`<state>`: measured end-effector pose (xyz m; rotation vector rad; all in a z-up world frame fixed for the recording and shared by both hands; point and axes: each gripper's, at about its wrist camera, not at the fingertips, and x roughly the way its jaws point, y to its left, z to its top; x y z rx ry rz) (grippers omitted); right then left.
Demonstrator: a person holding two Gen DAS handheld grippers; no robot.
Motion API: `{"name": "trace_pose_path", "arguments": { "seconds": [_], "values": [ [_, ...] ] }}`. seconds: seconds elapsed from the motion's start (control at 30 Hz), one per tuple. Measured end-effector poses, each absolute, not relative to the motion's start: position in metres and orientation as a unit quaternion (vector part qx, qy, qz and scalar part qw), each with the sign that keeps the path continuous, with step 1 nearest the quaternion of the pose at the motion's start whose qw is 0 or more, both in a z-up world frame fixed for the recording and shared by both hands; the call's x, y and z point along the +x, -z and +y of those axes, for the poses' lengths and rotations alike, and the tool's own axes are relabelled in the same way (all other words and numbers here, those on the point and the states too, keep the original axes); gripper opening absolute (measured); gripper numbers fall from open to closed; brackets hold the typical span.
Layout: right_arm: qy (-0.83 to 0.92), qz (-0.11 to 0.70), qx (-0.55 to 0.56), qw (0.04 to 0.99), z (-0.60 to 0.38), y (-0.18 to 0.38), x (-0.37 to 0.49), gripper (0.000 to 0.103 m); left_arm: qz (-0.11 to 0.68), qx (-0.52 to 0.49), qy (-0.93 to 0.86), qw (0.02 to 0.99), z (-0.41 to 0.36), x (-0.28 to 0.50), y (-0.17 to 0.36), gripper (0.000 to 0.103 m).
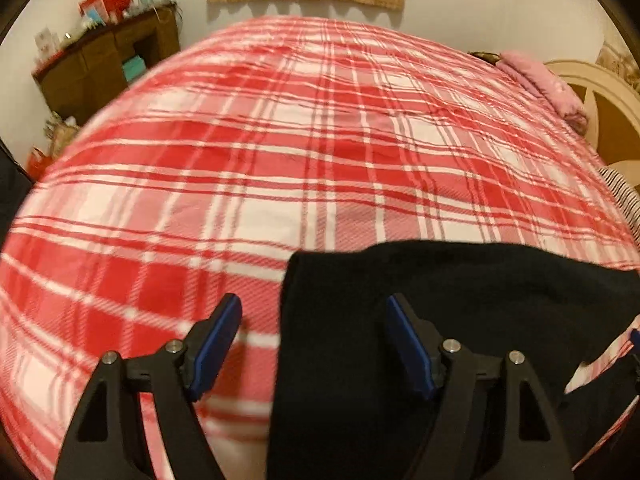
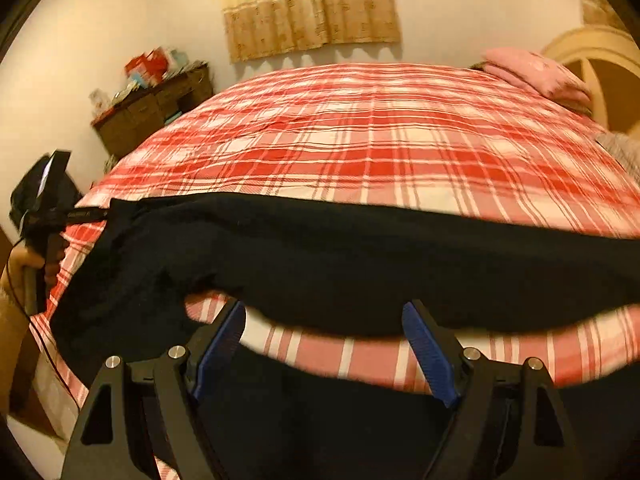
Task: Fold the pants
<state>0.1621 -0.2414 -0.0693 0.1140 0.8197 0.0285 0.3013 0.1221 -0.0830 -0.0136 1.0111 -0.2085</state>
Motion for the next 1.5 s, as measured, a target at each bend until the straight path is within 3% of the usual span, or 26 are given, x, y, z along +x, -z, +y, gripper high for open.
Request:
{"name": "trace_pose_path", "arguments": {
  "seconds": [0.27,0.33,0.4,0.57,0.63,0.7,0.73,1.17,1.37,1.5],
  "values": [
    [-0.111,0.463,-0.006,0.879,-0.241,0.086,0.274,0.082,0.513,-0.007,0.119,0.85,0.113,0.327,0.097,0.076],
    [-0.12,0.467,-0.022,0.876,-0.242,0.089,0.295,0.082,0.51,-0.008,0.124,0.851,0.112,0.328,0.096,0.068],
    [-0.128,0.473,-0.03,0.871,-0.246,0.094,0.314,0.082,0.51,-0.02,0.133,0.85,0.115,0.33,0.095,0.051],
    [-0.144,0.508,-0.05,0.848,-0.251,0.12,0.332,0.082,0.508,-0.032,0.143,0.849,0.115,0.337,0.097,0.032],
    [-0.163,0.509,-0.056,0.844,-0.245,0.115,0.326,0.065,0.507,-0.043,0.15,0.848,0.115,0.336,0.096,0.021],
    [-0.176,0.518,-0.047,0.836,-0.241,0.11,0.321,0.02,0.501,-0.041,0.151,0.851,0.111,0.333,0.092,0.018],
    [-0.176,0.524,-0.046,0.832,-0.239,0.107,0.316,0.011,0.495,-0.032,0.145,0.856,0.109,0.331,0.088,0.018],
    [-0.207,0.4,-0.032,0.892,-0.197,0.012,0.155,0.008,0.344,-0.042,0.147,0.926,0.149,0.221,-0.008,0.017],
    [-0.214,0.425,-0.086,0.875,-0.152,0.065,0.079,0.009,0.364,-0.042,0.123,0.922,0.172,0.16,0.029,0.017],
    [-0.234,0.457,-0.091,0.853,-0.131,0.114,0.055,0.015,0.397,-0.068,0.141,0.904,0.177,0.139,0.052,0.017]
  ]
}}
